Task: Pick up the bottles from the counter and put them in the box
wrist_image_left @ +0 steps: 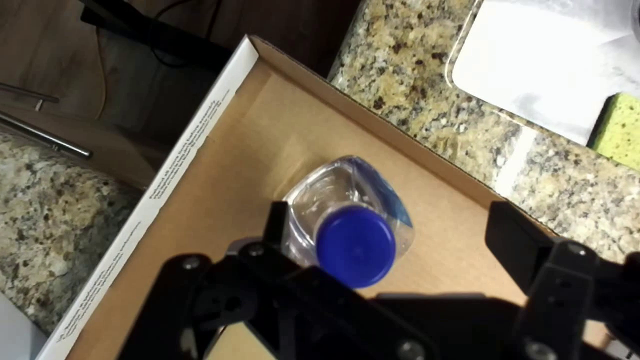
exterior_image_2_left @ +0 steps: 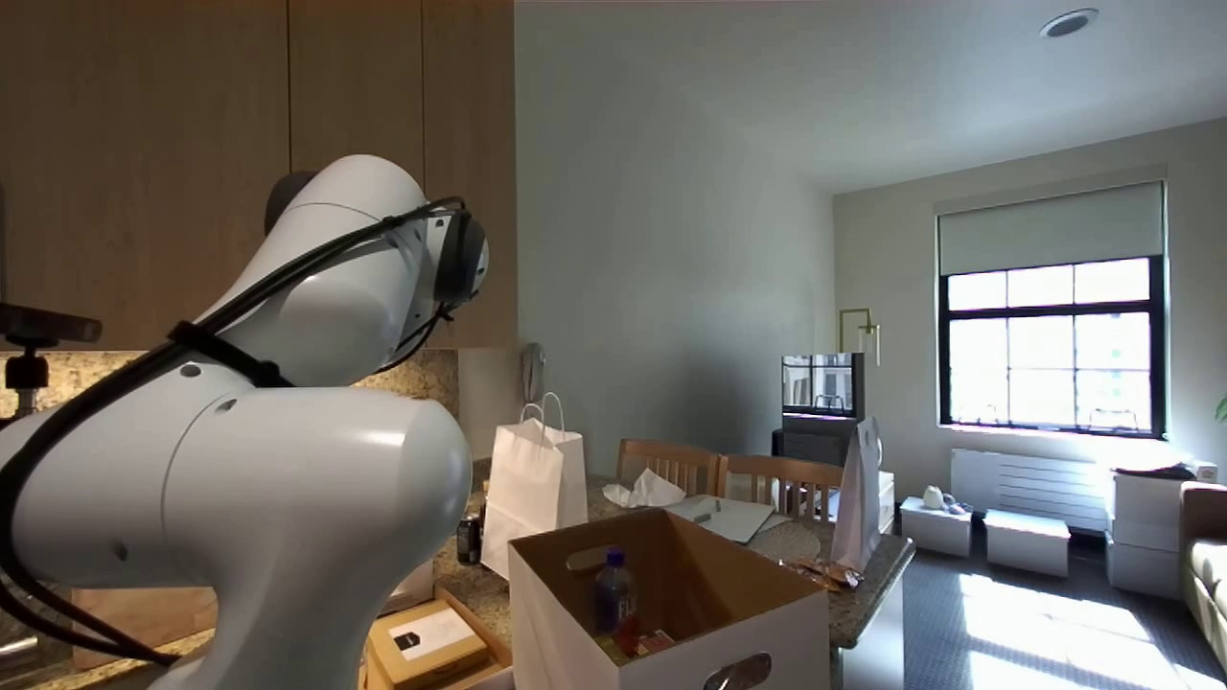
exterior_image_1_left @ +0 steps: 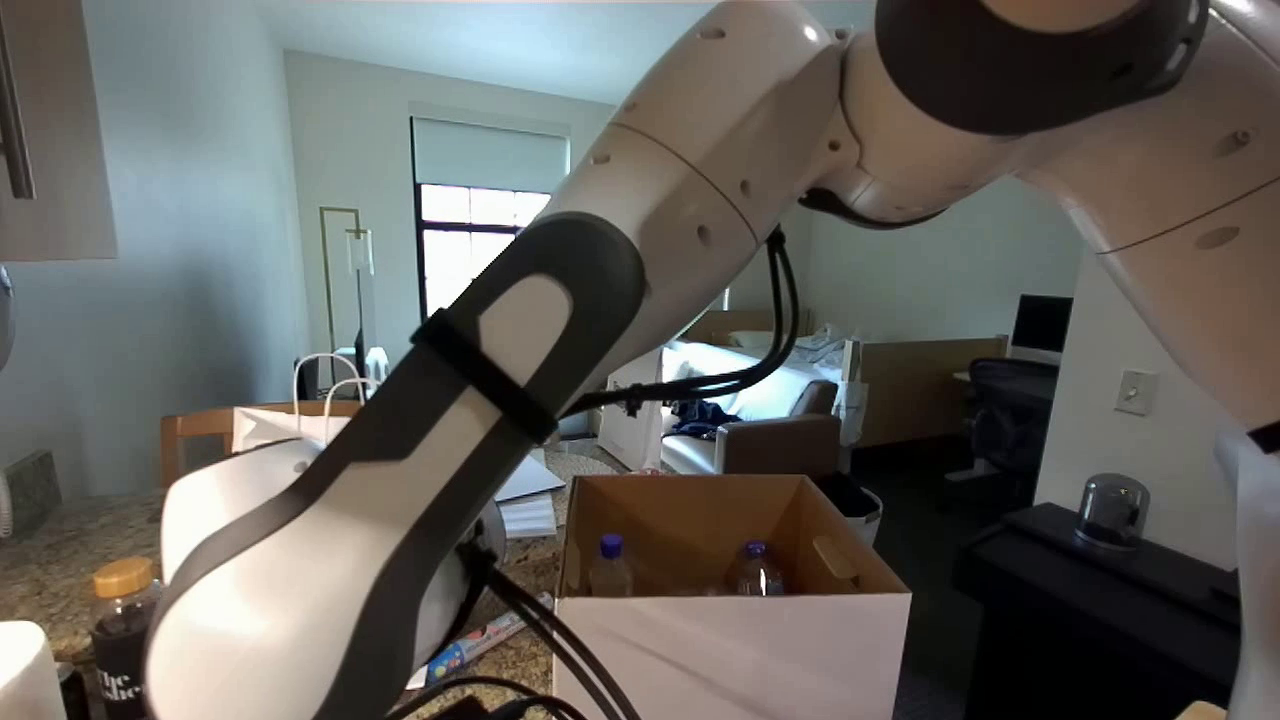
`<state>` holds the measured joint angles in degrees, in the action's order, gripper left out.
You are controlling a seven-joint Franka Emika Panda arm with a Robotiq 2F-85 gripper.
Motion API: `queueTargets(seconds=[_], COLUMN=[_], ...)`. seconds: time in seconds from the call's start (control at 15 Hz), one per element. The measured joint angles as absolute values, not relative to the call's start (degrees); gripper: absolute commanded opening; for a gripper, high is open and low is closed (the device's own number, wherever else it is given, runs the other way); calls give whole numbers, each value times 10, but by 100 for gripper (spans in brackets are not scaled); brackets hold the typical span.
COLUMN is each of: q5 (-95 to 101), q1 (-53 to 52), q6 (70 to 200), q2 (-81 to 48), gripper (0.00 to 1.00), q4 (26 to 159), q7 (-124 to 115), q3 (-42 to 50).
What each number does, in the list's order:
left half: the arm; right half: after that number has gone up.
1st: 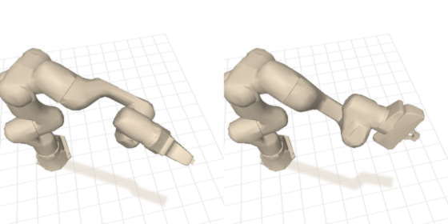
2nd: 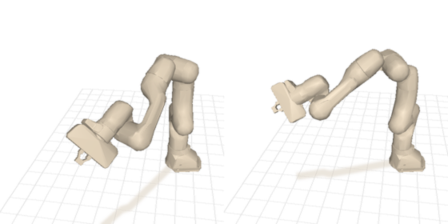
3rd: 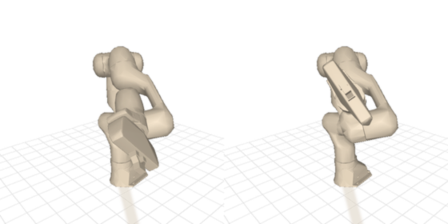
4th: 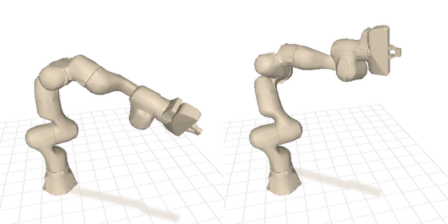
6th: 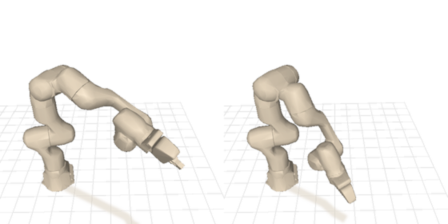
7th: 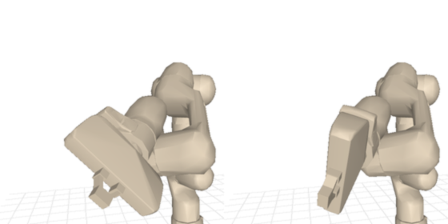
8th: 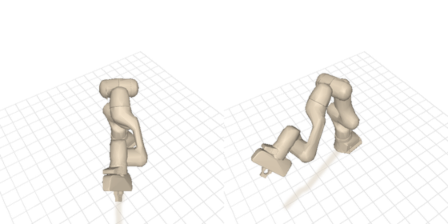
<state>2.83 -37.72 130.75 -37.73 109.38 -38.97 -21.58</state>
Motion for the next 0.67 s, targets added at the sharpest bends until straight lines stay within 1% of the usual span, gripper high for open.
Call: queueTargets(seconds=[0.2, 0.27, 0.33, 0.6, 0.67], q5=[16, 14, 11, 3, 3], q1=[-399, -405, -410, -423, -425], q6=[1307, 1307, 1307, 1308, 1307], q2=[-379, -378, -377, -372, -371], gripper=[100, 75, 74, 46, 41], q4=[1091, 1091, 1091, 1091, 1091], q7=[-390, -392, -393, -402, -405], q3=[-203, -198, -194, -170, -165])
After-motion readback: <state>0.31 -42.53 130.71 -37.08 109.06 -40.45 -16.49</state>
